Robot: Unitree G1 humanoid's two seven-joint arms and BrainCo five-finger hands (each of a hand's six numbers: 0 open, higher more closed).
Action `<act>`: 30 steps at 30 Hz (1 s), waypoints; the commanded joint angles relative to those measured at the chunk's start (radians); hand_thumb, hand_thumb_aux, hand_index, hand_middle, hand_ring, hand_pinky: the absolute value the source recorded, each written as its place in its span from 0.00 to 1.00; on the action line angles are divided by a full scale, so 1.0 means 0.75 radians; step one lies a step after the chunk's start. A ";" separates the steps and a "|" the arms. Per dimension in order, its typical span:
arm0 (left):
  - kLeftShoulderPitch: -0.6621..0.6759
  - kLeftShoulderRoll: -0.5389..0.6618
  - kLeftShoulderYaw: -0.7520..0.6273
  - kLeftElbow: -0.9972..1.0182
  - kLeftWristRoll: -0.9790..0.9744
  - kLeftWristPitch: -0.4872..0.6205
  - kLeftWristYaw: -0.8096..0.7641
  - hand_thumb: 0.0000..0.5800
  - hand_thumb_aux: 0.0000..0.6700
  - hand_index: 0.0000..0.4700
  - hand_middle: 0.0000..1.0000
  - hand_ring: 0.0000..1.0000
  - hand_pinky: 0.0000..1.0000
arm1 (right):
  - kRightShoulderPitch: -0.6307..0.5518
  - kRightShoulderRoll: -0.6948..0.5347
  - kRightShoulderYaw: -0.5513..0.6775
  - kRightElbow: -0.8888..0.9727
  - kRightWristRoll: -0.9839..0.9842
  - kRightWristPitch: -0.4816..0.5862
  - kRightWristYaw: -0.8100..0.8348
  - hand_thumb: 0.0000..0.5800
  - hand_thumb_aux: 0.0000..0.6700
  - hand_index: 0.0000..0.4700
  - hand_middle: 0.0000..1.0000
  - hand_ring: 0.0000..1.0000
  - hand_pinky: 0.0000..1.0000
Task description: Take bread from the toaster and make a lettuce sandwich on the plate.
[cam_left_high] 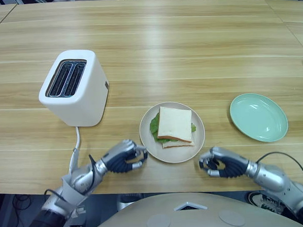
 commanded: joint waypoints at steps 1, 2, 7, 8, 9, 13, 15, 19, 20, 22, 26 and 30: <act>0.013 -0.022 -0.074 0.002 0.097 0.038 -0.102 1.00 1.00 0.98 1.00 1.00 1.00 | -0.006 0.064 0.023 -0.032 -0.126 0.049 0.026 1.00 1.00 0.98 1.00 1.00 1.00; 0.001 -0.043 -0.086 0.023 0.124 0.048 -0.105 1.00 1.00 0.98 1.00 1.00 1.00 | -0.023 0.094 0.023 -0.017 -0.189 0.064 0.006 1.00 1.00 0.98 1.00 1.00 1.00; -0.118 -0.194 -0.121 0.152 0.276 0.109 -0.052 1.00 1.00 0.98 1.00 1.00 1.00 | -0.162 0.256 -0.003 0.087 -0.403 0.174 -0.138 1.00 1.00 0.98 1.00 1.00 1.00; -0.148 -0.225 -0.130 0.183 0.299 0.113 -0.037 1.00 1.00 0.98 1.00 1.00 1.00 | -0.192 0.282 -0.006 0.111 -0.440 0.201 -0.171 1.00 1.00 0.98 1.00 1.00 1.00; -0.186 -0.264 -0.128 0.225 0.326 0.128 -0.001 1.00 1.00 0.98 1.00 1.00 1.00 | -0.228 0.308 -0.007 0.141 -0.482 0.232 -0.211 1.00 1.00 0.98 1.00 1.00 1.00; -0.341 -0.365 -0.099 0.364 0.406 0.179 0.127 1.00 1.00 0.98 1.00 1.00 1.00 | -0.355 0.396 0.025 0.270 -0.561 0.338 -0.277 1.00 1.00 0.98 1.00 1.00 1.00; -0.412 -0.395 -0.098 0.435 0.430 0.198 0.174 1.00 1.00 0.98 1.00 1.00 1.00 | -0.418 0.434 0.052 0.329 -0.599 0.382 -0.297 1.00 1.00 0.98 1.00 1.00 1.00; -0.604 -0.461 -0.099 0.679 0.481 0.261 0.290 1.00 1.00 0.98 1.00 1.00 1.00 | -0.578 0.497 0.101 0.493 -0.678 0.467 -0.349 1.00 0.98 0.96 1.00 1.00 1.00; -0.657 -0.477 -0.102 0.747 0.494 0.282 0.319 1.00 1.00 0.98 1.00 1.00 1.00 | -0.625 0.512 0.113 0.545 -0.696 0.492 -0.363 1.00 0.98 0.96 1.00 1.00 1.00; -0.772 -0.515 -0.095 0.900 0.488 0.313 0.369 1.00 1.00 0.98 1.00 1.00 1.00 | -0.727 0.549 0.128 0.651 -0.713 0.527 -0.406 1.00 1.00 0.98 1.00 1.00 1.00; -0.973 -0.577 -0.113 1.174 0.495 0.325 0.455 1.00 1.00 0.98 1.00 1.00 1.00 | -0.924 0.615 0.169 0.878 -0.743 0.584 -0.475 1.00 1.00 0.98 1.00 1.00 1.00; -1.127 -0.638 -0.139 1.402 0.508 0.323 0.533 1.00 1.00 0.98 1.00 1.00 1.00 | -1.105 0.678 0.225 1.126 -0.762 0.612 -0.549 1.00 1.00 0.98 1.00 1.00 1.00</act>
